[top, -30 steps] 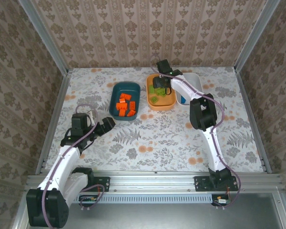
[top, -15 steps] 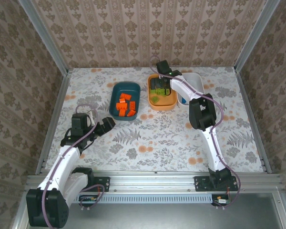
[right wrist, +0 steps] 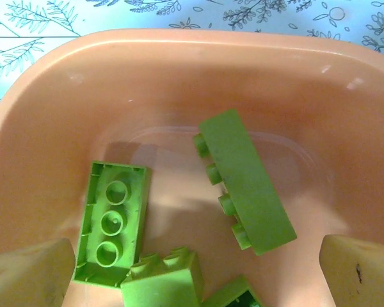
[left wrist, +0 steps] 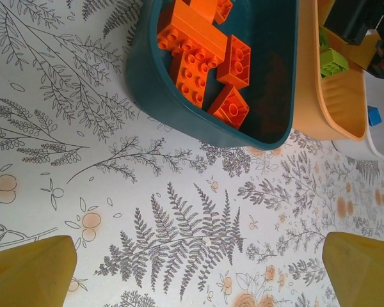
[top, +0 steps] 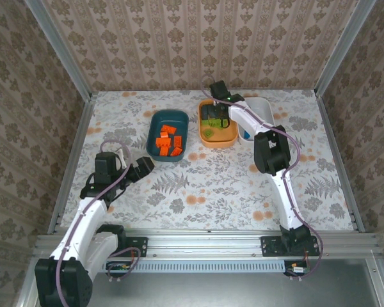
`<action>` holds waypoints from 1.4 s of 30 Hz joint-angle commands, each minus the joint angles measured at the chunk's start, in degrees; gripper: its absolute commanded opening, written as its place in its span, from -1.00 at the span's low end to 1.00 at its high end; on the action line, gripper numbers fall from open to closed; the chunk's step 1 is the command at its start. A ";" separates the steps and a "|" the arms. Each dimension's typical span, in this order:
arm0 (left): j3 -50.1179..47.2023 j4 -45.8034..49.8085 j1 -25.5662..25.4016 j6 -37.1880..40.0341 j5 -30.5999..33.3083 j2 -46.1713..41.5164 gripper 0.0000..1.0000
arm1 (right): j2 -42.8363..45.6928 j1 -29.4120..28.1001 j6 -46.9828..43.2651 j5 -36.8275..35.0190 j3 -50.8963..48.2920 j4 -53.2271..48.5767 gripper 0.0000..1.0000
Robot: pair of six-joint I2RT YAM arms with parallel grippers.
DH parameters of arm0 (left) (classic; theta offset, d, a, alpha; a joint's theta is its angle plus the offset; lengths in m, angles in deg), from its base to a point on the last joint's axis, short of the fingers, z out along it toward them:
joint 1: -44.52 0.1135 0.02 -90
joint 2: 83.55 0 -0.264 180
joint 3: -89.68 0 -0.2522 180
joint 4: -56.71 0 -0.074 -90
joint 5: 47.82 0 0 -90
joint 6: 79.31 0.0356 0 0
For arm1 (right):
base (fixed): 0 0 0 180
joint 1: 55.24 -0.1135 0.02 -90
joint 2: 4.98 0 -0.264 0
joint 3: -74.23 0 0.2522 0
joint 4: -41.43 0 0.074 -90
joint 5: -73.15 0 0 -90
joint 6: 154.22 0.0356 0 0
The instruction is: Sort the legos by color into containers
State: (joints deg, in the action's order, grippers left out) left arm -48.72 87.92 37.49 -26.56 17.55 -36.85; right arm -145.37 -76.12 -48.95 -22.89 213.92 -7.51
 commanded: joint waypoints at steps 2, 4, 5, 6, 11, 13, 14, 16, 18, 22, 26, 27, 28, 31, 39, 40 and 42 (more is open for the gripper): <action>1.52 1.79 0.52 0.39 -0.12 -1.65 1.00 | 5.28 -0.08 2.14 6.70 1.52 -2.04 0.99; 1.52 2.10 0.69 -0.12 -0.35 -1.92 1.00 | 6.27 -0.03 3.11 10.94 1.54 -2.31 1.00; 1.59 2.13 0.87 -0.44 -0.49 -2.03 1.00 | 6.72 0.11 3.85 13.39 1.51 -2.57 0.99; 1.64 2.40 1.11 -0.86 -0.64 -1.99 1.00 | 7.29 0.22 4.65 15.29 1.45 -2.96 1.00; 1.87 3.24 1.68 -2.29 -1.31 -3.34 1.00 | 11.24 1.79 10.08 27.63 -2.09 -2.67 1.00; 1.86 3.62 1.84 -2.23 -0.97 -4.34 1.00 | 13.87 2.14 11.08 30.73 -5.42 -1.37 1.00; 1.97 3.93 1.86 -2.04 -0.79 -4.86 1.00 | 15.70 2.39 11.34 32.27 -7.86 -0.14 1.00; 2.12 4.56 2.01 -1.68 0.11 -6.25 1.00 | 19.65 2.99 11.78 34.50 -12.36 2.07 1.00; 2.35 5.10 2.09 -1.45 1.23 -7.75 0.99 | 23.59 3.86 12.26 37.11 -17.06 4.08 1.00; 3.15 6.32 2.05 -0.83 4.62 -11.17 0.99 | 33.17 7.16 12.77 43.43 -27.36 8.05 1.00; 2.65 5.87 2.03 -0.08 10.03 -15.13 0.99 | 43.54 10.80 9.02 46.47 -38.04 13.28 1.00; 2.27 5.02 2.10 0.71 10.97 -16.12 1.00 | 46.06 11.50 7.08 45.91 -40.49 14.48 1.00; 1.58 3.85 1.95 1.63 12.13 -17.35 1.00 | 49.06 12.09 5.01 45.49 -43.75 16.60 1.00; 0.57 1.78 1.16 4.21 15.98 -19.87 1.00 | 57.80 13.06 -0.48 44.25 -52.86 23.49 1.00; -0.71 -3.77 -1.03 14.14 23.13 -21.83 1.00 | 78.54 13.06 -18.78 27.07 -76.07 40.31 1.00; -1.13 -4.76 -1.35 14.64 24.01 -21.86 1.00 | 80.36 13.21 -19.51 23.10 -77.86 41.79 1.00; -2.18 -7.04 -1.80 15.81 25.45 -21.83 1.00 | 82.75 14.73 -17.70 17.33 -81.51 45.88 1.00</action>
State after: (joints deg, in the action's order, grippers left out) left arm -49.44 85.61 36.36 -15.48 38.73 -58.16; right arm -65.09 -62.79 -62.28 6.68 136.31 29.45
